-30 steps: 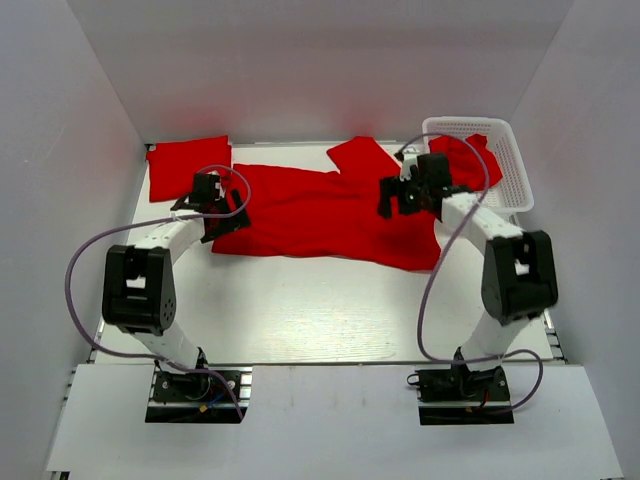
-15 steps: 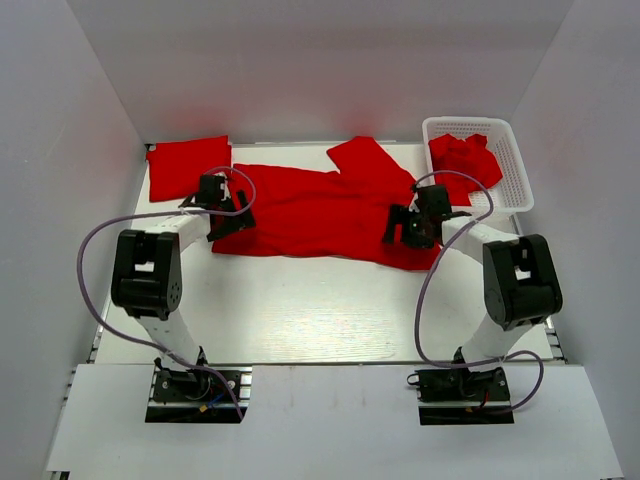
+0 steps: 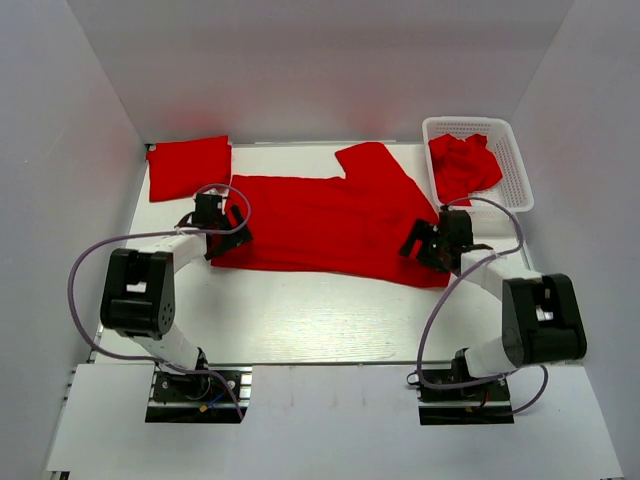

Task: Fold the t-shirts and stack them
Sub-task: Fold the flattened tshirt in 1/3 of the way, then grap the side of the flattened tshirt furthest away from the robot with both arms

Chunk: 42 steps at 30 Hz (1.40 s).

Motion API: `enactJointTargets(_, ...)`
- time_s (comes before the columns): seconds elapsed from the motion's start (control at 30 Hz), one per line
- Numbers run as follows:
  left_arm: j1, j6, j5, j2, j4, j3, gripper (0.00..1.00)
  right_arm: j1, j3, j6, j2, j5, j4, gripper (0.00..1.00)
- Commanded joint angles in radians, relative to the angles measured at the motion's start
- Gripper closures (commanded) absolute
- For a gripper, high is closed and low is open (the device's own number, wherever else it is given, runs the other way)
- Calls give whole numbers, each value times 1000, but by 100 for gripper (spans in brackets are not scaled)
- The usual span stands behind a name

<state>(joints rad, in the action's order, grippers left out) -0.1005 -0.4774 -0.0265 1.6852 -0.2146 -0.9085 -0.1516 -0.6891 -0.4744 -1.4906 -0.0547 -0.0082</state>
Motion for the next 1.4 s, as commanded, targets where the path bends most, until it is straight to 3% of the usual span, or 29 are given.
enactJointTargets(0.0, 5, -92, -14, -31, -288, 193, 0, 15, 130, -30, 82, 26, -214, 10)
enactJointTargets(0.33, -4, -265, -33, -412, -531, 356, 0, 10, 255, 42, 295, -103, -370, 10)
enactJointTargets(0.47, -4, -276, -85, -536, -600, 269, 0, 3, 224, 126, 398, -158, -366, 10)
enactJointTargets(0.6, -4, -262, -157, -576, -542, 171, 0, 0, 130, 128, 392, -252, -270, 10)
enactJointTargets(0.8, 19, -179, -227, -395, -387, -1, 0, -8, -114, 197, 233, -198, -179, 10)
enactJointTargets(1.03, 19, -139, -320, -18, -419, -329, 0, -20, -407, 221, 15, -97, -99, 10)
enactJointTargets(1.23, 30, -102, -311, 171, -390, -454, 0, -19, -700, 295, -258, -33, -187, 10)
enactJointTargets(1.37, 39, -102, -311, 217, -365, -464, 0, -16, -812, 315, -345, -25, -203, 10)
